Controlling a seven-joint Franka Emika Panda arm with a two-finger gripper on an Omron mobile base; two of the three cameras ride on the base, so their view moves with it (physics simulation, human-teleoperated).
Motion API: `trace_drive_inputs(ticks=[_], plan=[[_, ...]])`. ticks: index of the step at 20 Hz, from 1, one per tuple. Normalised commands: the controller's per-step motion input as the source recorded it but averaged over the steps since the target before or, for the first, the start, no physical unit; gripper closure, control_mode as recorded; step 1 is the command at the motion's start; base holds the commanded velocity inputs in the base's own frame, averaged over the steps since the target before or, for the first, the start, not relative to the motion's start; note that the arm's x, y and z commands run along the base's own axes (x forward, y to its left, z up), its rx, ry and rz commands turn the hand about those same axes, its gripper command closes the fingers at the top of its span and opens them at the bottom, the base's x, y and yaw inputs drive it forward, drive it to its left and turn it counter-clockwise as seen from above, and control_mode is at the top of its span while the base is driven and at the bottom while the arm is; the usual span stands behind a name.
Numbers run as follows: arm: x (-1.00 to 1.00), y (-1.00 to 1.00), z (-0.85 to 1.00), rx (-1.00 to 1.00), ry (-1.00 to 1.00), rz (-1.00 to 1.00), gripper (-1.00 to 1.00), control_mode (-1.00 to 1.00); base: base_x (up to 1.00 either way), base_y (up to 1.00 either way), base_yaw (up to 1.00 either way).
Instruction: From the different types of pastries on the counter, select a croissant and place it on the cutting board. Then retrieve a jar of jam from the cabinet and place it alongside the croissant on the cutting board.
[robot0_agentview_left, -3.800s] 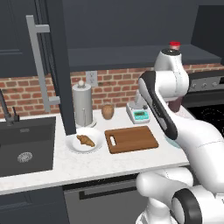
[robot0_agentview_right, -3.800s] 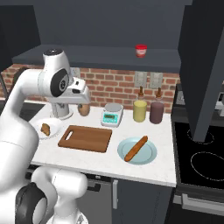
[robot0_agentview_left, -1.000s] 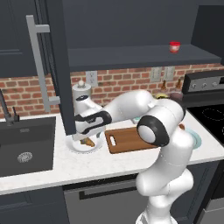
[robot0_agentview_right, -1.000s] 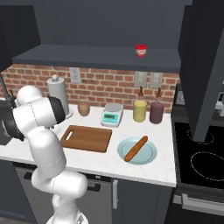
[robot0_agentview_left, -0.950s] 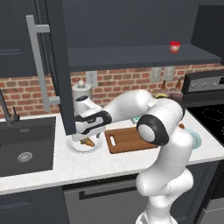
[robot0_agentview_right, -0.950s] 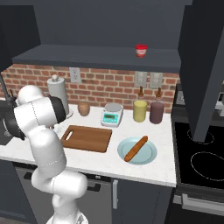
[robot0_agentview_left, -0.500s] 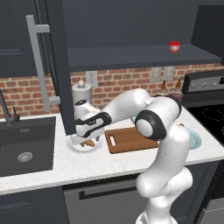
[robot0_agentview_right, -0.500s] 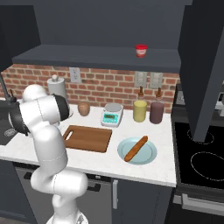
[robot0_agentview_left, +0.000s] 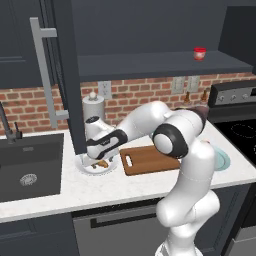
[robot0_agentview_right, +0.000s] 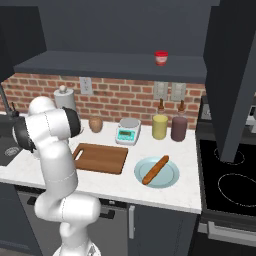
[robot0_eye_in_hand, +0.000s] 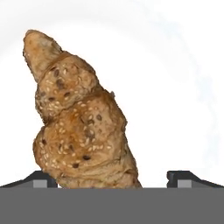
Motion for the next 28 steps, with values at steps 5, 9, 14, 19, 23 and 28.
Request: trace_drive_inputs(ticks=[5,9,14,19,23,28], plan=[[0.03,0.00,-0.17,0.00,-0.02,0.00,1.00,-1.00,0.00,0.00,0.00],[0.00,0.00,-0.18,0.02,-0.05,0.04,1.00,-1.00,0.00,0.00,0.00],[-0.19,-0.70,0.53,0.11,-0.09,0.00,1.00,-1.00,0.00,0.00,0.00],[-0.21,-1.00,0.99,0.05,-0.01,-0.13,1.00,-1.00,0.00,0.00,0.00],[-0.02,-1.00,0.20,0.00,0.03,-0.16,1.00,-1.00,0.00,0.00,0.00],[0.08,-0.97,-0.20,0.00,0.01,-0.11,1.00,-1.00,0.00,0.00,0.00]])
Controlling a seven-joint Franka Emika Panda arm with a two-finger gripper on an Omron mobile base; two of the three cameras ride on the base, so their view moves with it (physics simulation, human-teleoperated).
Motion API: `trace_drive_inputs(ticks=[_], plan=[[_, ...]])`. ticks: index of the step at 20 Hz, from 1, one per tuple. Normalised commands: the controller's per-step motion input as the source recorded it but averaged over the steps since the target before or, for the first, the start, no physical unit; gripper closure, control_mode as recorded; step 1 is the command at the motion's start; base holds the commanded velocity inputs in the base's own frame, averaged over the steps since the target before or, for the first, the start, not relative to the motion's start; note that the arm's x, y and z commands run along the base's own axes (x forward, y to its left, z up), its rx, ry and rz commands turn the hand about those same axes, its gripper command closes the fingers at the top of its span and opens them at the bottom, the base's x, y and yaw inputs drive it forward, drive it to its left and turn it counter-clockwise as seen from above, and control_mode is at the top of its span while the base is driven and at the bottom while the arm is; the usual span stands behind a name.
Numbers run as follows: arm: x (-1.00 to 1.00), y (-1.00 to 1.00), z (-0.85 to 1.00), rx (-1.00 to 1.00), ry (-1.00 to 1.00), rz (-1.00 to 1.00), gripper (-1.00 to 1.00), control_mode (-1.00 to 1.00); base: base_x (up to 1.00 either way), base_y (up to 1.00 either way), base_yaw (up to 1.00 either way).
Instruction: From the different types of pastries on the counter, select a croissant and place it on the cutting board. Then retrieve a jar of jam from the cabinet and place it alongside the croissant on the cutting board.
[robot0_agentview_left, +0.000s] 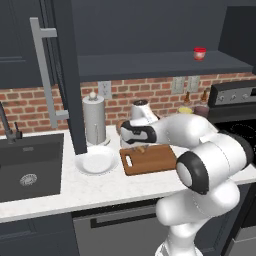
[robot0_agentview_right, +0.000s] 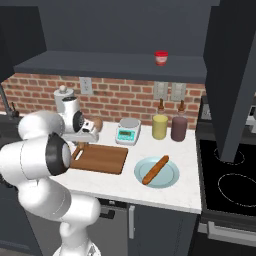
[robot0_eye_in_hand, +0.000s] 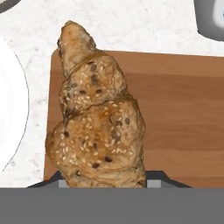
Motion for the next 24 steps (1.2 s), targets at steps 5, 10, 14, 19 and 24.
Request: trace_drive_inputs(ticks=[5,10,14,19,24], plan=[[0.22,-0.61,-0.39,0.00,0.03,-0.02,1.00,-1.00,0.00,0.00,0.00],[0.01,0.01,-0.38,0.01,0.05,0.00,1.00,-1.00,0.00,0.00,0.00],[0.00,0.00,-0.15,0.01,0.00,0.00,1.00,-1.00,0.00,0.00,0.00],[0.00,0.01,-0.32,0.00,-0.01,0.00,-1.00,-1.00,0.00,0.00,0.00],[-0.04,0.00,-0.16,0.03,-0.08,0.00,-1.00,-1.00,0.00,0.00,0.00]])
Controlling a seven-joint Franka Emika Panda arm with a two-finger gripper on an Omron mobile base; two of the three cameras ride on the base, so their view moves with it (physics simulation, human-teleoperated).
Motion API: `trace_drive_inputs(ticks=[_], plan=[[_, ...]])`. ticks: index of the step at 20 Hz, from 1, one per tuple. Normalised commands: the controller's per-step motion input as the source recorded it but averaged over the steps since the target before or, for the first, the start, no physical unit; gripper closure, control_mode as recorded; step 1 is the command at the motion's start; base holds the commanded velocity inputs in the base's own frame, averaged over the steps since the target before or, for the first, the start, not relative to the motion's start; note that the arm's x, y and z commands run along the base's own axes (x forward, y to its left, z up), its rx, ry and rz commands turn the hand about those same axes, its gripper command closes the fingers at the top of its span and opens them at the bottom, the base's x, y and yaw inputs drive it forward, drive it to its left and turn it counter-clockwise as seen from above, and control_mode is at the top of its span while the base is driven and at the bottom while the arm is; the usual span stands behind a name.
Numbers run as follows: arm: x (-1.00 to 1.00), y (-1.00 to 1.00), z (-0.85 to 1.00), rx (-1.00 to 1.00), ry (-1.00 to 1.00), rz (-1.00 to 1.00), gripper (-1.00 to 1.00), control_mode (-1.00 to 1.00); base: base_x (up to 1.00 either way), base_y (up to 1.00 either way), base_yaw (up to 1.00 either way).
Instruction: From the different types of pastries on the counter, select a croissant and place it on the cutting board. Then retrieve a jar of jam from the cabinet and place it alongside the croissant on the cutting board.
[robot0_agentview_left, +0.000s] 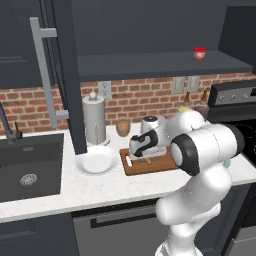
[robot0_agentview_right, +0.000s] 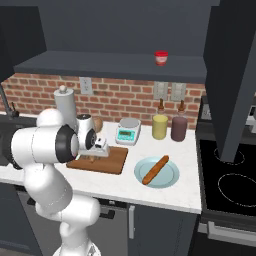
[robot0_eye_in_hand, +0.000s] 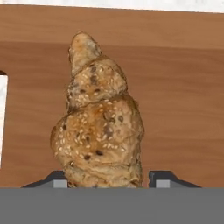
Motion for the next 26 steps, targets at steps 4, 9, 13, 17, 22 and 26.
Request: trace_drive_inputs(ticks=[4,9,13,17,22,26], plan=[[-0.52,-0.42,0.58,0.09,-0.28,0.00,-1.00,-1.00,0.00,0.00,0.00],[-0.57,-0.67,0.93,0.04,-0.31,0.00,-1.00,-1.00,0.00,0.00,0.00],[-0.77,-0.86,1.00,0.00,-0.43,0.00,-1.00,-1.00,0.00,0.00,0.00],[-0.43,-0.76,1.00,0.00,-0.43,0.00,-1.00,-1.00,0.00,0.00,0.00],[-0.05,-0.61,1.00,0.00,-0.37,-0.06,-1.00,-1.00,0.00,0.00,0.00],[0.01,-0.37,1.00,0.00,-0.29,-0.17,-1.00,-1.00,0.00,0.00,0.00]])
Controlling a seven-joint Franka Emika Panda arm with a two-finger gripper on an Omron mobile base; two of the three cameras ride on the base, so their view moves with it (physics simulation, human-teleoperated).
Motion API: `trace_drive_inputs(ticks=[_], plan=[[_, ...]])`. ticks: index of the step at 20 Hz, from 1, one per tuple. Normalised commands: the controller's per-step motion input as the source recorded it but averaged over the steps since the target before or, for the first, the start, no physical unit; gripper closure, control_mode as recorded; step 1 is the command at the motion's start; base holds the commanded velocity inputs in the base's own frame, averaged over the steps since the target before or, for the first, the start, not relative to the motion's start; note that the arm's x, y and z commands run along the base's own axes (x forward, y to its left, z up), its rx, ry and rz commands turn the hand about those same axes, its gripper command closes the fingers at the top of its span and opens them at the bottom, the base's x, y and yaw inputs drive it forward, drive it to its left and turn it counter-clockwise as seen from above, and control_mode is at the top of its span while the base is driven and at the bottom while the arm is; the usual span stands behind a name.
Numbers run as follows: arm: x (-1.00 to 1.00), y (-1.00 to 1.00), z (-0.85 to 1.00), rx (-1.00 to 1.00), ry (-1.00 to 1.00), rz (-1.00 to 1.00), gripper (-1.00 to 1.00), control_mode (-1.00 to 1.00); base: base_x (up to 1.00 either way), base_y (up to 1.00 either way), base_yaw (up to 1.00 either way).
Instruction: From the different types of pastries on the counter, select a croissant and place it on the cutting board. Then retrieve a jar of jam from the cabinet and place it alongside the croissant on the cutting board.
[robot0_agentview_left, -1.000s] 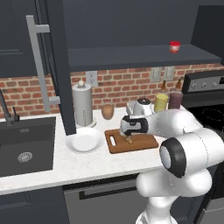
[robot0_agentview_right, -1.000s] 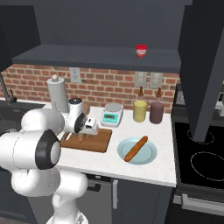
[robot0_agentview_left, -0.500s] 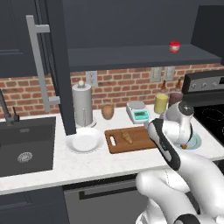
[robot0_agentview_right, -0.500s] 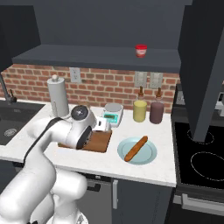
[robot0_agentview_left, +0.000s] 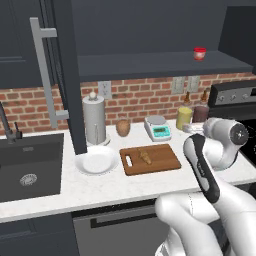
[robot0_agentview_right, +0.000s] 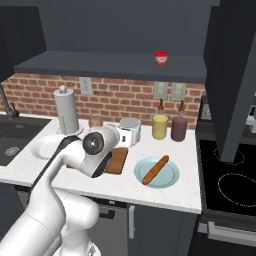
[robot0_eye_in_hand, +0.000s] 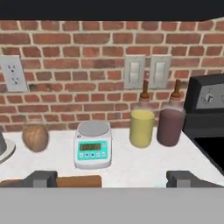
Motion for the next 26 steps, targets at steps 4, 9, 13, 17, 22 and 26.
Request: trace_drive_inputs(ticks=[4,9,13,17,22,26], plan=[[0.03,-0.13,1.00,0.00,-0.18,-0.22,-1.00,-1.00,0.00,0.00,0.00],[0.00,-0.25,1.00,0.00,-0.04,-0.20,-1.00,-1.00,0.00,0.00,0.00],[0.00,-0.40,1.00,0.00,-0.02,-0.10,-1.00,-1.00,0.00,0.00,0.00],[0.14,-0.11,0.96,0.00,-0.01,-0.01,-1.00,-1.00,0.00,0.00,0.00],[0.21,0.00,0.66,0.01,-0.19,0.05,-1.00,-1.00,0.00,0.00,0.00],[0.09,0.00,0.23,0.00,-0.19,0.04,-1.00,-1.00,0.00,0.00,0.00]])
